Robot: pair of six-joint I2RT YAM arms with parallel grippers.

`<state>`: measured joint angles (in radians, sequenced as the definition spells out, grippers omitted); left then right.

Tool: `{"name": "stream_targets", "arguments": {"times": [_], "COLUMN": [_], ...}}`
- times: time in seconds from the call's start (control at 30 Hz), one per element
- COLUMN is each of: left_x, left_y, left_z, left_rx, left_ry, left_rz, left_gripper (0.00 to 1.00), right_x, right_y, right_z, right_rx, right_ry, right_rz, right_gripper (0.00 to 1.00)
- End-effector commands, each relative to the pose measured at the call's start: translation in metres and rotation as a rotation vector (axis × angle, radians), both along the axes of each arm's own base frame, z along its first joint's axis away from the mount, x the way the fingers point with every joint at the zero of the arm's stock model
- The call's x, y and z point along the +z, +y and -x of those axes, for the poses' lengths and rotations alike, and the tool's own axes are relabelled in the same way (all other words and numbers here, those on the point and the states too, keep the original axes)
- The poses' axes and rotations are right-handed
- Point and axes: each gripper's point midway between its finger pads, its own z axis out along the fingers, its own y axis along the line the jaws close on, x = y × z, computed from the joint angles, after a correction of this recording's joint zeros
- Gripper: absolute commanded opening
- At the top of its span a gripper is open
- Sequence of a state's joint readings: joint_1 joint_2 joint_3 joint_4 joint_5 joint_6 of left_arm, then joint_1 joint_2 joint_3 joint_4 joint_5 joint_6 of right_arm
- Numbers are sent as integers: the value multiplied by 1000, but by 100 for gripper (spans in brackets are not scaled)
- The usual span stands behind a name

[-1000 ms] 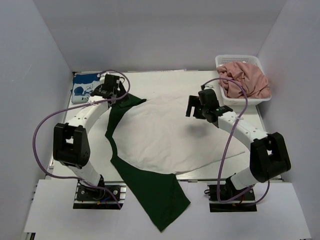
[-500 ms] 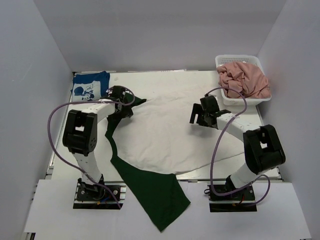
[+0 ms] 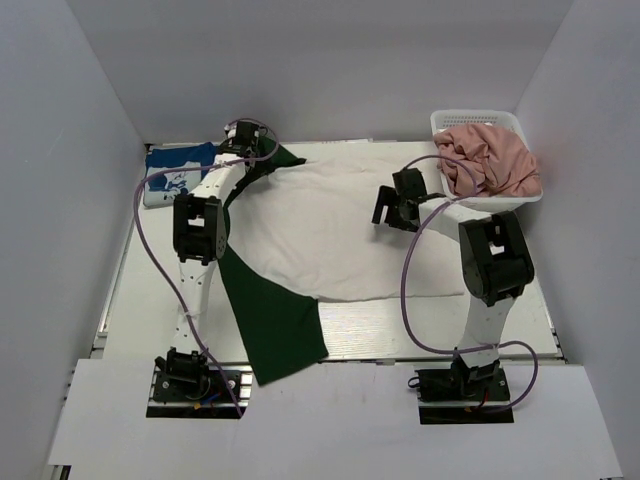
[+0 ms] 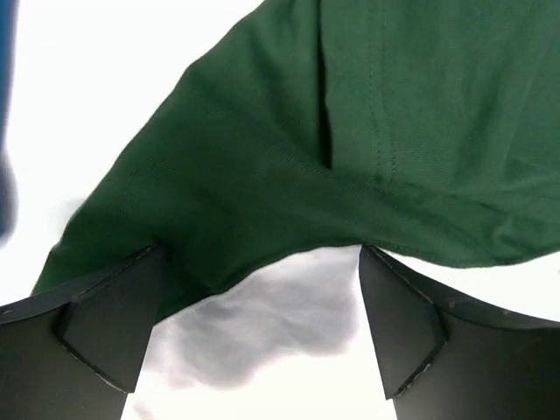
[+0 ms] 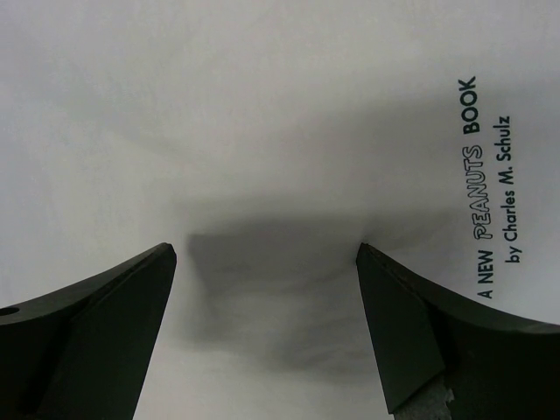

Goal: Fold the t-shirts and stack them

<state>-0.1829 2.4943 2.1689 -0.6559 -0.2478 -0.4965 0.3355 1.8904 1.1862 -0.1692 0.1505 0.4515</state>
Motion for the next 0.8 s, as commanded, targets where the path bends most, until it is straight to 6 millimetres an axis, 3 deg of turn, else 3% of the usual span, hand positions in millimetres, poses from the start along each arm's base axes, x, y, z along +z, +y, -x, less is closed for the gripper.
{"name": "stream_targets", "arguments": {"times": [0.0, 0.03, 0.17, 0.23, 0.3, 0.33, 0.4, 0.43, 0.47, 0.53, 0.57, 0.6, 0.63, 0.67, 0.7, 0.73, 0.77], "left_x": [-27, -25, 25, 48, 77, 100, 125, 166, 150, 152, 149, 144, 140, 98, 119, 112, 80], "left_y": [-8, -11, -20, -22, -27, -26, -27, -25, -22, -30, -37, -41, -49, -55, -64, -71, -73], "left_z": [-8, -12, -46, -50, -49, -41, -23, -9, 12, 52, 91, 114, 135, 180, 197, 219, 260], "left_rx": [-66, -90, -120, -128, -150, -152, -165, -169, -156, -166, -191, -188, -198, -217, -254, -284, -290], "left_ry": [59, 43, -143, -168, -200, -218, -218, -263, -196, -126, -69, -30, -9, 116, 44, 66, 173], "left_rz": [82, 88, 119, 128, 153, 155, 169, 173, 175, 181, 248, 291, 331, 393, 440, 460, 490], "left_gripper": [100, 100, 100, 100, 100, 100, 100, 100, 100, 100, 100, 100, 100, 100, 100, 100, 100], "right_x": [-2, 4, 26, 51, 74, 83, 111, 120, 129, 135, 132, 118, 130, 128, 124, 126, 127], "right_y": [1, 1, 4, 9, 18, 23, 29, 31, 29, 28, 22, 19, 18, 18, 14, 12, 13], "right_z": [-17, -27, -57, -71, -69, -61, -57, -54, -36, -18, -5, 8, 13, 20, 36, 38, 41], "right_rx": [16, 20, 38, 48, 66, 83, 98, 102, 112, 108, 94, 74, 68, 55, 57, 52, 56], "right_ry": [-10, -23, -99, -144, -177, -187, -252, -273, -287, -293, -285, -253, -286, -281, -284, -295, -310], "right_rz": [23, 37, 49, 40, 19, -21, -76, -95, -118, -162, -169, -186, -211, -227, -246, -252, -260], "right_gripper": [90, 90, 90, 90, 90, 90, 90, 90, 90, 90, 90, 90, 90, 90, 90, 90, 90]}}
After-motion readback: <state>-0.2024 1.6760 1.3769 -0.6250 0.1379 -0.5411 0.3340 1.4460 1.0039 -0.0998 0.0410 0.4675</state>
